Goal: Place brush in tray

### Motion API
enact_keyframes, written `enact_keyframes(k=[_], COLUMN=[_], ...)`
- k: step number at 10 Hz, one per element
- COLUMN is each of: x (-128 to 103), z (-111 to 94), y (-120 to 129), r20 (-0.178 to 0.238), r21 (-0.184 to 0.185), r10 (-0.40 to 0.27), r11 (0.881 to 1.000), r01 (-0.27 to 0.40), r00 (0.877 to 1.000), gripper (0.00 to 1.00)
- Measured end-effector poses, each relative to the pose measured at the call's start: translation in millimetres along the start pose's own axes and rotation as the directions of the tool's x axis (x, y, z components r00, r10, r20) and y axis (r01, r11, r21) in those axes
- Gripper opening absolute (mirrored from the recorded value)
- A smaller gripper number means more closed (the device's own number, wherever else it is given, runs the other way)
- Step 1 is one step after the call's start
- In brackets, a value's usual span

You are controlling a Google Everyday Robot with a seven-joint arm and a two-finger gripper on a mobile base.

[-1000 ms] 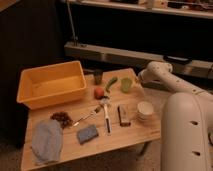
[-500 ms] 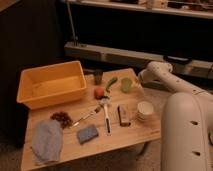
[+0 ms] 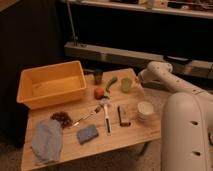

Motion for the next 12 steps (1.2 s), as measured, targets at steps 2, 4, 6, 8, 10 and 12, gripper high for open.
enact_keyframes(k=[2,4,6,8,10,12], x=[0.1,0.1,-0.7,-1.1,-6.2,-17.6], z=[0.1,0.0,-0.7,-1.1,-9.9,-37.9], y=[0.0,0.0,-0.1,-0.1,2.6,8.9], r20=[0.000,0.000,0.001,0.000,-0.004,-0.012], r21=[0.000,0.000,0.001,0.001,0.001,0.005], r10=[0.000,0.000,-0.001,-0.002,-0.013,-0.038], r11=[1.000,1.000,1.000,1.000,1.000,0.999], r01=[0.000,0.000,0.001,0.002,0.013,0.038], r00=[1.000,1.000,1.000,1.000,1.000,0.999], gripper=[0.28,0.28,0.28,0.28,0.28,0.28])
